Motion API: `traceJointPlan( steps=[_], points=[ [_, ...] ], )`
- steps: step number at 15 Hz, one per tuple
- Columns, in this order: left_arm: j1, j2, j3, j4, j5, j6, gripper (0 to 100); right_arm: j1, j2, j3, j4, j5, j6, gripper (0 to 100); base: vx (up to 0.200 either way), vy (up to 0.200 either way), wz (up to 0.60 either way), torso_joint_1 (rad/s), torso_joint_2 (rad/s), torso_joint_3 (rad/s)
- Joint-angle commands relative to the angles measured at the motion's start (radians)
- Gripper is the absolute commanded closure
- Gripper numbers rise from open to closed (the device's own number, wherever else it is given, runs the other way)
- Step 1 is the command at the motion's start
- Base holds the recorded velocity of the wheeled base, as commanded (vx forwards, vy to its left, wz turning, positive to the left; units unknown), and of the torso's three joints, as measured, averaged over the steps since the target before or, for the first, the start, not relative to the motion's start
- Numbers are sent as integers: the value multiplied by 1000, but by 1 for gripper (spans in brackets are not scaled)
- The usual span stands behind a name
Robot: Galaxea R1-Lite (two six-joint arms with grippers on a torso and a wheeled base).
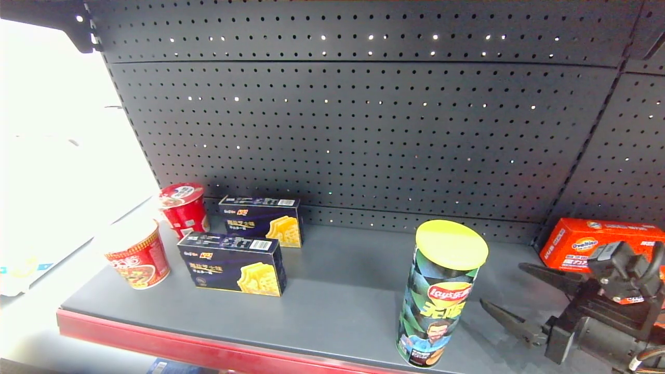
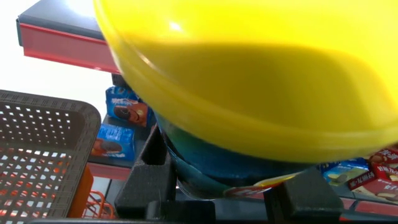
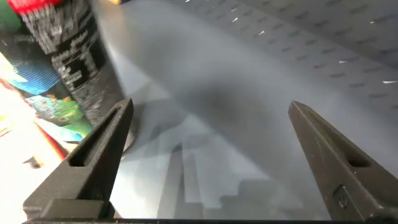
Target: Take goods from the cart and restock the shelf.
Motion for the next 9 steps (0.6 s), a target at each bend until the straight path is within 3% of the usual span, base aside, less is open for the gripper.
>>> traceJointPlan(
  steps=[1, 3, 5, 7, 9],
  points=[
    [-1, 2, 9, -18, 1, 1, 100, -67, -236, -17, 143, -1, -11, 0, 0, 0, 0, 0, 0, 0],
    [1, 2, 30, -69, -1, -1, 100, -113, -420, -31, 350, -29, -18, 0, 0, 0, 0, 0, 0, 0],
    [1, 2, 35, -78, -1, 2, 100, -113, -529, -43, 488, -162, -47, 0, 0, 0, 0, 0, 0, 0],
    [1, 2, 35, -78, -2, 4, 100, -113, -616, -52, 532, -245, -41, 0, 0, 0, 0, 0, 0, 0],
    [1, 2, 35, -78, -2, 6, 100, -136, -667, -25, 537, -261, -40, 0, 0, 0, 0, 0, 0, 0]
  ],
)
